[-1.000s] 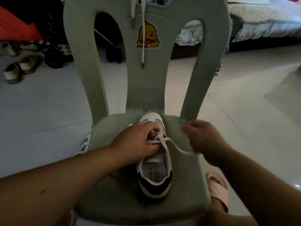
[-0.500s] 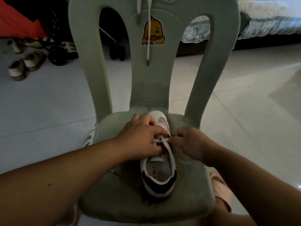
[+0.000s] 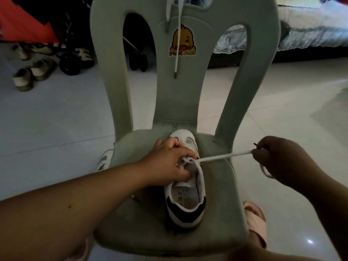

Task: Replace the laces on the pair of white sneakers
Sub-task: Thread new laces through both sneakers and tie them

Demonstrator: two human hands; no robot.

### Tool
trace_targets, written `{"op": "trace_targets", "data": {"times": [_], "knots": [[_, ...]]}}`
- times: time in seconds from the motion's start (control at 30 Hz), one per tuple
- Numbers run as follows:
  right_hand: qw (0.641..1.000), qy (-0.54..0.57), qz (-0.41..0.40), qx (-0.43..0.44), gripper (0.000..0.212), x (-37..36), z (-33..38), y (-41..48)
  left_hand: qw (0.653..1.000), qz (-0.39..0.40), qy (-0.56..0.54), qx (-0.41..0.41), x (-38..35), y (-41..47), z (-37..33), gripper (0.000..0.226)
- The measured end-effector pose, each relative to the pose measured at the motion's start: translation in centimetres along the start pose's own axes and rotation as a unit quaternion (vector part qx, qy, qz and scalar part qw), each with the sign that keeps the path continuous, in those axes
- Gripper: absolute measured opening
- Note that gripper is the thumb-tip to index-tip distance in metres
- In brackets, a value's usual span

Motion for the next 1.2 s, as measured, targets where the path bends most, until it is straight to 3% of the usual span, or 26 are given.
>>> {"op": "trace_targets", "data": {"times": [0.17,0.3,0.43,0.53,0.63,0.77,1.0,1.2], "knots": [[1.0,-0.005,-0.007,-0.021,0.016,1.2,-1.7,0.0,1.0,-0.008,-0.011,0.002,-0.1,0.2,0.1,0.043],[0.996,-0.022,0.07,-0.043,0.016,0.2,-2.0,0.1,1.0,-0.008,-0.024,0.002,0.0,0.1,0.1,0.051],[0.988,0.0,0.142,-0.058,0.015,-2.8,-1.1,0.3,0.991,-0.009,-0.136,-0.002,1.4,-0.4,0.7,0.049],[0.985,0.02,0.168,-0.028,0.016,-5.2,0.9,0.3,0.986,-0.038,-0.164,-0.002,2.1,-0.4,1.5,0.029],[0.988,0.08,0.126,0.038,0.043,-6.6,4.2,0.3,0.992,-0.064,-0.106,-0.006,2.2,-0.1,1.7,0.021],[0.97,0.153,0.117,0.147,0.036,-7.0,8.3,-0.2,0.995,-0.075,-0.054,-0.046,1.8,0.4,1.5,0.018],[0.966,0.03,0.124,0.226,0.026,-6.7,9.4,-0.1,0.997,-0.048,0.006,-0.063,1.4,0.7,0.9,0.016],[0.963,0.015,0.085,0.256,0.02,-6.8,9.0,0.1,0.997,0.024,-0.07,0.001,0.9,1.1,1.2,0.013]]}}
Point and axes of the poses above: each hand's wrist, its own y-axis towards the middle knuckle, its own x-axis out of the back of the hand, z = x × y, the point moved 5 cm from there along y, towards the middle knuckle, and after that the axes turned 3 degrees about y, right-handed, at the moved point
